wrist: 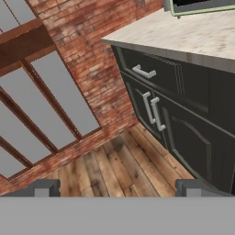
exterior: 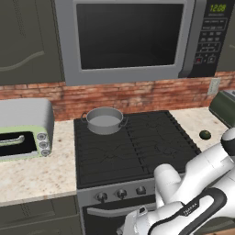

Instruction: Turn on the burner for the pot on the stove. Wait thirty seconds for the pot to heat up. Then add the squash to the pot.

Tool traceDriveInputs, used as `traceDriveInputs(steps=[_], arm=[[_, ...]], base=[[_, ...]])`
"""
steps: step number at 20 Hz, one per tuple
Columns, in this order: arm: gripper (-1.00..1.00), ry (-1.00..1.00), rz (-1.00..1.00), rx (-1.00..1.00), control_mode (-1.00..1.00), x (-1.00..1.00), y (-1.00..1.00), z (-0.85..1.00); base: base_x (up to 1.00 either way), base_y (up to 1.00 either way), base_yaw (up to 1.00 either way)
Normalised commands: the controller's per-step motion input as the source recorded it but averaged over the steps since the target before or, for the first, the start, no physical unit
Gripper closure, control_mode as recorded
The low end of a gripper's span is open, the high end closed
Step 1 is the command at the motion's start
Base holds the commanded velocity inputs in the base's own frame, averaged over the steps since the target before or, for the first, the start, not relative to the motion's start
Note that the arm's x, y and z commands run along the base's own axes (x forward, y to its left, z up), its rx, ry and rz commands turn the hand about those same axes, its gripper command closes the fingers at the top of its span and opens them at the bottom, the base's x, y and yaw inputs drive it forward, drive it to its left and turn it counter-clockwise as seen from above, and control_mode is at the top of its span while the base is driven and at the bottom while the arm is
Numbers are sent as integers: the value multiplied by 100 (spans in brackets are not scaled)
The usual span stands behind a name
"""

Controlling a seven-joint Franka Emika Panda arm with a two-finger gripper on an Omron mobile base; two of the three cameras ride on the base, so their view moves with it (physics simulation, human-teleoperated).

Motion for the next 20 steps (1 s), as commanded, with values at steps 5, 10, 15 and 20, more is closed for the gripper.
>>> traceDriveInputs(steps=[5,10,15,20], arm=[[-100,0,0,0,-100,0,0,0],[-100,0,0,0,-100,0,0,0],[-100,0,0,0,-100,0,0,0],[-100,0,0,0,-100,0,0,0]], base=[[0,0,0],[0,0,0],[0,0,0],[0,0,0]])
